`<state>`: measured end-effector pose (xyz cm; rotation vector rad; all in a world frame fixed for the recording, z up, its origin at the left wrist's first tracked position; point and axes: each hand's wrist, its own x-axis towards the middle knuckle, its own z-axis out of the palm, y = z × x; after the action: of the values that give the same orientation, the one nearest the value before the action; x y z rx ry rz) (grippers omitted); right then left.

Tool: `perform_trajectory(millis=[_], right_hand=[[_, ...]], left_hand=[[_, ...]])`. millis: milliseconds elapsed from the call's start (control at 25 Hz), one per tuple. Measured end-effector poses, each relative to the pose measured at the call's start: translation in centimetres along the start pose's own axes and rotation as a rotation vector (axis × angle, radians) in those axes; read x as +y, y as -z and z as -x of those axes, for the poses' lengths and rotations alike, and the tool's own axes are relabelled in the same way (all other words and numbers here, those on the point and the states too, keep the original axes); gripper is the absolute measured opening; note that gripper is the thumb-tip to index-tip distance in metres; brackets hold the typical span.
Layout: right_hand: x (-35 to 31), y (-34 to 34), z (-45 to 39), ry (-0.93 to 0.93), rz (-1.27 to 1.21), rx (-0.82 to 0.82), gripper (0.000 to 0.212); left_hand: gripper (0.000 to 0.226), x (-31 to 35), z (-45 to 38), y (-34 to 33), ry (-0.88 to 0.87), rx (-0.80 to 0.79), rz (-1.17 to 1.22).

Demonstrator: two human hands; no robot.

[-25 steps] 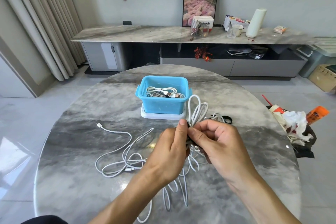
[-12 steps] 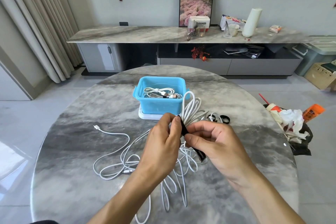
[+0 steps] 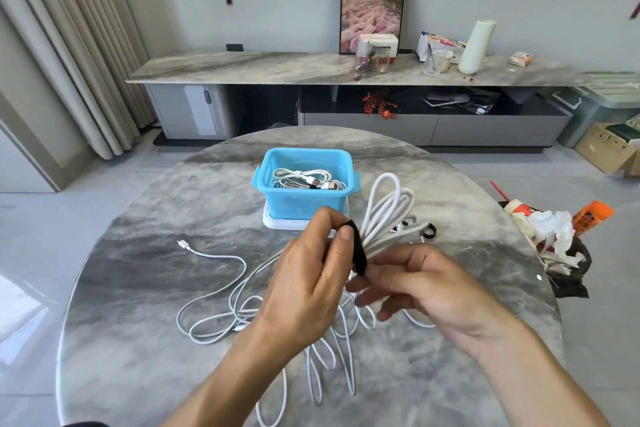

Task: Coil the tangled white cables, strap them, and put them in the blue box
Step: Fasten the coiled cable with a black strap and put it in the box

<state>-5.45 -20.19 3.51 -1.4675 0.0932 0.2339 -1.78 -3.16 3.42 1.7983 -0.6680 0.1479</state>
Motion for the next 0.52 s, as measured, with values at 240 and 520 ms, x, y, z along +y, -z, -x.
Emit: perform_trajectory(millis=[240, 520], right_hand=[[0.4, 1.3, -1.5, -0.025, -0.270, -0.189, 0.029], [0.8, 3.0, -1.7, -0.208, -0.475, -0.432, 0.039]], left_hand=[[0.009, 0.6, 0.7, 1.3, -0.205, -0.159, -0.219], [0.011, 1.2, 1.4, 2.5, -0.485, -0.342, -0.402]])
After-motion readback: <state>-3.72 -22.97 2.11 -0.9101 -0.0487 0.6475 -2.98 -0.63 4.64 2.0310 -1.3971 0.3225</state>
